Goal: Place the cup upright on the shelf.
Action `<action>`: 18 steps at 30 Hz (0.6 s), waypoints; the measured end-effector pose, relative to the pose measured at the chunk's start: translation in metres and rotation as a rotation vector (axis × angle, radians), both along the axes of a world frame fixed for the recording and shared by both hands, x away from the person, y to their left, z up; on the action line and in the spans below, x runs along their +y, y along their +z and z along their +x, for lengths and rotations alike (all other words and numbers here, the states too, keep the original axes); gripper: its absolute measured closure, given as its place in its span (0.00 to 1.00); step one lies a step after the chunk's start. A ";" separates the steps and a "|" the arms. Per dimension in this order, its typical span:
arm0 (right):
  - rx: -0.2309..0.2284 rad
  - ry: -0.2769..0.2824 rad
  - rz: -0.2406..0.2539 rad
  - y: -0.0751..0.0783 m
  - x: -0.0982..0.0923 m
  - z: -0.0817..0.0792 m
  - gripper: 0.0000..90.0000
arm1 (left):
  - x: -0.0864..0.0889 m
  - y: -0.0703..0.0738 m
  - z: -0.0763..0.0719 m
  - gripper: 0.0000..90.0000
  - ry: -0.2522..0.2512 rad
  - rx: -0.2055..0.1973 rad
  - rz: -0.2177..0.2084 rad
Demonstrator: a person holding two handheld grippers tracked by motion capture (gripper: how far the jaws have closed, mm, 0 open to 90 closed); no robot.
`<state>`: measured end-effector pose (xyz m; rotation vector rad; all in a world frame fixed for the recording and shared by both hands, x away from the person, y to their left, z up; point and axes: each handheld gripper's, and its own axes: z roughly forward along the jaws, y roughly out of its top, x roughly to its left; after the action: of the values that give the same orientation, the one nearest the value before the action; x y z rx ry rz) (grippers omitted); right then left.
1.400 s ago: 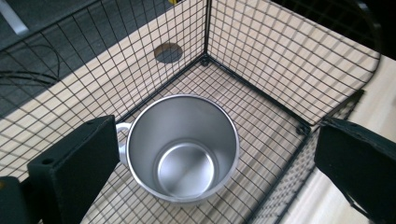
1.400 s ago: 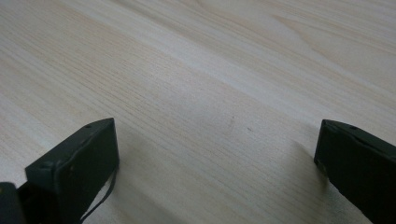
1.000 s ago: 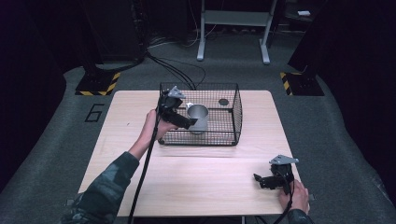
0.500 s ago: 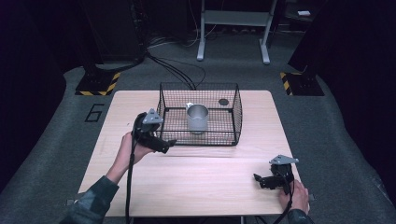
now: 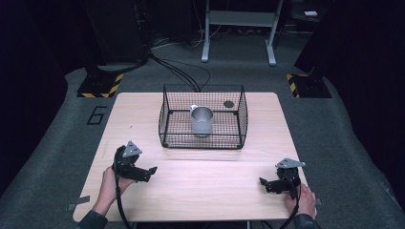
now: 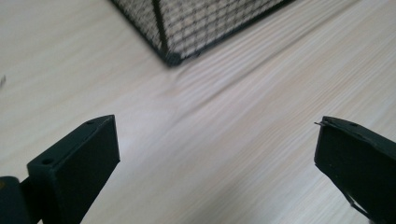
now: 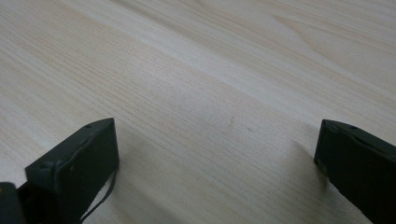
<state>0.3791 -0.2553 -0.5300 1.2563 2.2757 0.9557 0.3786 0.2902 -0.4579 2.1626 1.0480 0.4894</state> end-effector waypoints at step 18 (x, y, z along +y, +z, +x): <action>0.000 0.000 0.000 0.000 0.000 0.000 0.00 | 0.061 -0.067 0.003 0.00 0.205 0.062 -0.001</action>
<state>0.3791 -0.2553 -0.5299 1.2568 2.2759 0.9554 0.3814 0.3512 -0.5246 2.0913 1.3120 0.5185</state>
